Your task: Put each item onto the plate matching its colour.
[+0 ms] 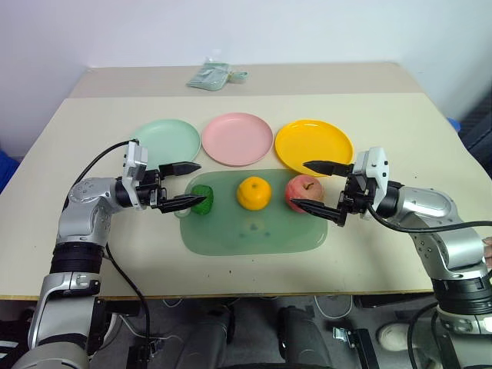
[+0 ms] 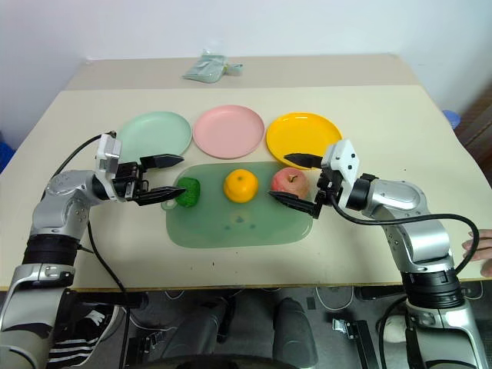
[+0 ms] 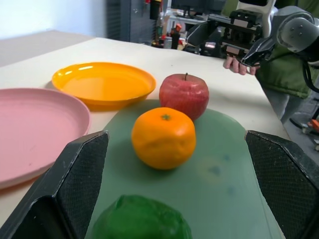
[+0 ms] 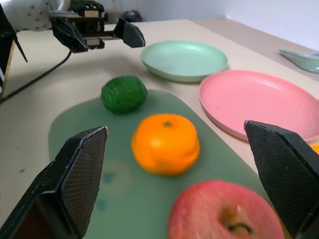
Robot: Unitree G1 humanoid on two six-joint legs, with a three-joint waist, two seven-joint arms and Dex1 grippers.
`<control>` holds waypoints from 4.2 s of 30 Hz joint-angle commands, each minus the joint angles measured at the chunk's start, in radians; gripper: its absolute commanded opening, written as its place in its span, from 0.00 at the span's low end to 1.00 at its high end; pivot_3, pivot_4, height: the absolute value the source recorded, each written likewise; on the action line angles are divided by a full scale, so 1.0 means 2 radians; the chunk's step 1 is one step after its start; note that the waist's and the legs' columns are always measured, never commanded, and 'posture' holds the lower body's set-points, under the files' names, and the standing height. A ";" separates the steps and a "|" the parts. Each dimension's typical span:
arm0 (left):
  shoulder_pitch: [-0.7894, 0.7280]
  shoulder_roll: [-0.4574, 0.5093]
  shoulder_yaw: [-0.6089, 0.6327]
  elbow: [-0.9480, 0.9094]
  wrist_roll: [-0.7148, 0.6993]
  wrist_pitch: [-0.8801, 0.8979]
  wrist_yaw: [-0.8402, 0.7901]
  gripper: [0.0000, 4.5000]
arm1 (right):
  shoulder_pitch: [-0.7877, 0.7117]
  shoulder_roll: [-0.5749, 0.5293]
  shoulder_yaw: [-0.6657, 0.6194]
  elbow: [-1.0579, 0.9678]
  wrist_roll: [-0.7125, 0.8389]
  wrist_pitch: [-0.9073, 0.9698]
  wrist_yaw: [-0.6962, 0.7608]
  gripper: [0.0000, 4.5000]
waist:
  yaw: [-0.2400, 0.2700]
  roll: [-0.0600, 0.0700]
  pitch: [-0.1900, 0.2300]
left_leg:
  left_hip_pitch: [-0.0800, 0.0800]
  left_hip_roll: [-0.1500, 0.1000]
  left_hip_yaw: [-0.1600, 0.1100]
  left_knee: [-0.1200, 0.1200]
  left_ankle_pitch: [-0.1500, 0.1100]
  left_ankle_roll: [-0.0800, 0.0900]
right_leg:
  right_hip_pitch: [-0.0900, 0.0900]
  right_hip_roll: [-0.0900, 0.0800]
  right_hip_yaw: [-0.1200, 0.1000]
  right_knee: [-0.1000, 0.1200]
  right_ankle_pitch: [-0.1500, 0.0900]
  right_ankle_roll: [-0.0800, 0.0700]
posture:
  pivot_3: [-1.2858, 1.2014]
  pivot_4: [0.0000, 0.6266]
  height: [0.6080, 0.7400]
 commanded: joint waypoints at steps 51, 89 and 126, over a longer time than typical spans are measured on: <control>-0.187 -0.070 0.059 0.249 0.165 -0.125 0.524 0.61 | -0.116 0.073 0.014 0.038 -0.034 -0.031 -0.070 1.00 | 0.001 -0.001 0.000 | 0.000 -0.001 0.000 0.001 0.000 0.000 | 0.001 0.000 0.000 0.000 0.001 0.002 | 0.52 0.24 1.00; -0.100 -0.107 -0.035 0.026 0.028 -0.020 0.078 1.00 | -0.094 0.059 0.010 0.018 -0.041 -0.031 -0.060 1.00 | -0.010 0.000 0.000 | 0.000 -0.001 0.000 0.002 0.000 0.000 | 0.001 0.000 0.000 0.000 0.002 0.002 | 0.52 0.24 1.00; 0.020 0.031 0.002 -0.050 0.012 -0.003 0.022 1.00 | -0.240 0.102 0.230 0.107 -0.159 0.216 -0.056 0.82 | -0.001 0.000 0.000 | 0.000 0.000 0.000 0.000 0.000 0.000 | -0.001 0.001 0.001 0.000 0.002 0.001 | 0.52 0.24 1.00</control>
